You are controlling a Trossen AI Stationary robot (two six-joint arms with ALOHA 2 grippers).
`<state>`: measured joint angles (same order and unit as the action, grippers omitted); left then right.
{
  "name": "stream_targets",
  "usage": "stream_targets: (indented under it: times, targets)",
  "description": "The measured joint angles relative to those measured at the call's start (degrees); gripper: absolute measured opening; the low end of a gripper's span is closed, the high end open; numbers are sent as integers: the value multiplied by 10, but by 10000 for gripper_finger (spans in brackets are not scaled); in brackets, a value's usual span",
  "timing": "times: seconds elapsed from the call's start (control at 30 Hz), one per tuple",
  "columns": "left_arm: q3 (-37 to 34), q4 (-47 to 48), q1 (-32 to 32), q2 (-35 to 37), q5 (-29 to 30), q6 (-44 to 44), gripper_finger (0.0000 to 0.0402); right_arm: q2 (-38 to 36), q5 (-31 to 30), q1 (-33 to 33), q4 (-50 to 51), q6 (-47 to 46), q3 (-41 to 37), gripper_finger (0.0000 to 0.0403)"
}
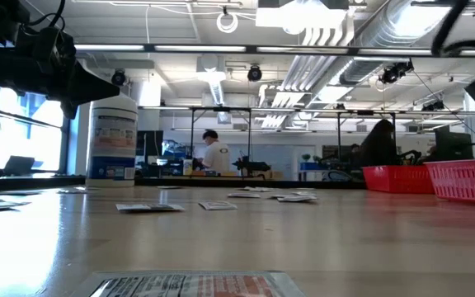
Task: Pick & Place First Aid Supplies
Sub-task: Put the towelette pack into the bottom basket
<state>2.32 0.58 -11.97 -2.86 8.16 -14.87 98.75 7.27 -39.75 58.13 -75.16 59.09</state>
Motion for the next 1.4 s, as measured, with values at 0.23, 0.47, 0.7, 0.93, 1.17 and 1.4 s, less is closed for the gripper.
stream_targets:
  times: [0.23, 0.47, 0.7, 0.93, 1.17, 1.4]
  targets:
    - [0, 0, 0, 0, 0, 0, 1, -37, -66, 0, -58, 6, 1, 1]
    - [0, 0, 0, 0, 0, 0, 1, -95, -111, 0, -61, -7, 1, 0]
    - [0, 0, 0, 0, 0, 0, 1, -144, -154, 0, -68, -13, 1, 0]
    - [0, 0, 0, 0, 0, 0, 1, -61, -102, -13, -137, 114, 1, 21]
    - [0, 0, 0, 0, 0, 0, 1, -16, -101, -24, -110, 150, 1, 75]
    - [0, 0, 0, 0, 0, 0, 1, 3, -117, -24, -111, 159, 1, 93]
